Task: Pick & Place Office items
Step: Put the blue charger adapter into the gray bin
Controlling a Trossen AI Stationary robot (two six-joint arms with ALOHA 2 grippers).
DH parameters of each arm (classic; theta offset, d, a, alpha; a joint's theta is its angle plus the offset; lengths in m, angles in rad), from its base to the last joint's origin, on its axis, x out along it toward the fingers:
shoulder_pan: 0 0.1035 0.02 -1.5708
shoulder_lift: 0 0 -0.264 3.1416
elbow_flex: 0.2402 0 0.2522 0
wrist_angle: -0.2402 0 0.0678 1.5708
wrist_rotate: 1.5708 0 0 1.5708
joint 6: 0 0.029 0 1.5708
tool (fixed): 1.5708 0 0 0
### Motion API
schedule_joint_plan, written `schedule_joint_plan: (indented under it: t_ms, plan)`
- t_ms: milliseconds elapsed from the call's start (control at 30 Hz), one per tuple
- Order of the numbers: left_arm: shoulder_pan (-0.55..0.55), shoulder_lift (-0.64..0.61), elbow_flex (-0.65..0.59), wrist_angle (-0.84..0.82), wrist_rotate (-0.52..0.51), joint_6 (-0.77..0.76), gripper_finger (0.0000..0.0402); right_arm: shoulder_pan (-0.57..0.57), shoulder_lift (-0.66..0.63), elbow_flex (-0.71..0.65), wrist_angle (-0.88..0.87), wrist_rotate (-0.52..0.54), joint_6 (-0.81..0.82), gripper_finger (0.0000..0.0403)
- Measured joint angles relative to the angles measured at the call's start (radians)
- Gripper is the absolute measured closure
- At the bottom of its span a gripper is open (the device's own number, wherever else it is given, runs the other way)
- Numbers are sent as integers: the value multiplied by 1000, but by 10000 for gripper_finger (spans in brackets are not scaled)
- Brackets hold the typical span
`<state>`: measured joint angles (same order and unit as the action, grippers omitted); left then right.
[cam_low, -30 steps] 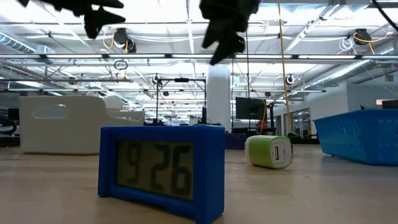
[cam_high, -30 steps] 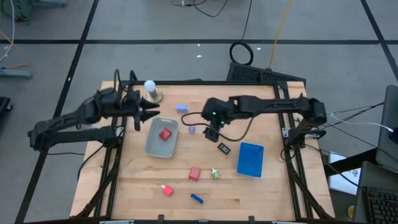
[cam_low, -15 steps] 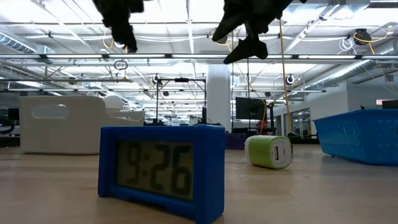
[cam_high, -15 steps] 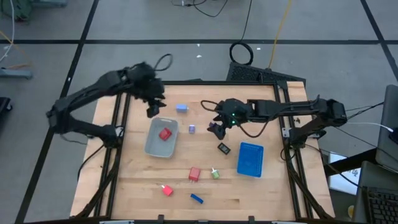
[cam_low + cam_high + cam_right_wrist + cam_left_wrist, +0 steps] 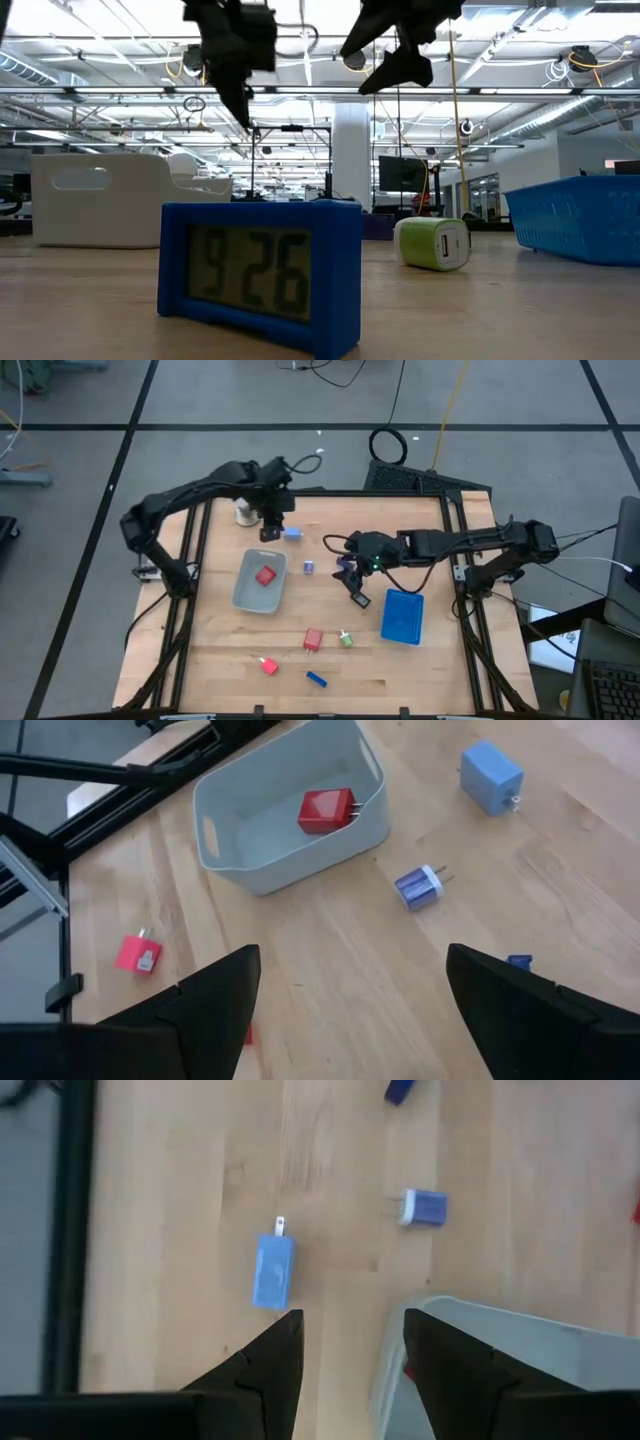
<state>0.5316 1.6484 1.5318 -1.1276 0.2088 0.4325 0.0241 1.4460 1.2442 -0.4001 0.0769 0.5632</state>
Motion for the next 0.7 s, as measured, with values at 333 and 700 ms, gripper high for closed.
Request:
schedule_joint_plan:
  t_ms: [333,700]
  plan:
    - [-12,192,0,28,-34,-12,145,26,0,0,-1,0,-32,92]
    - [-28,289,0,155,-199,14,109,43,0,-75,71,22,-40,92]
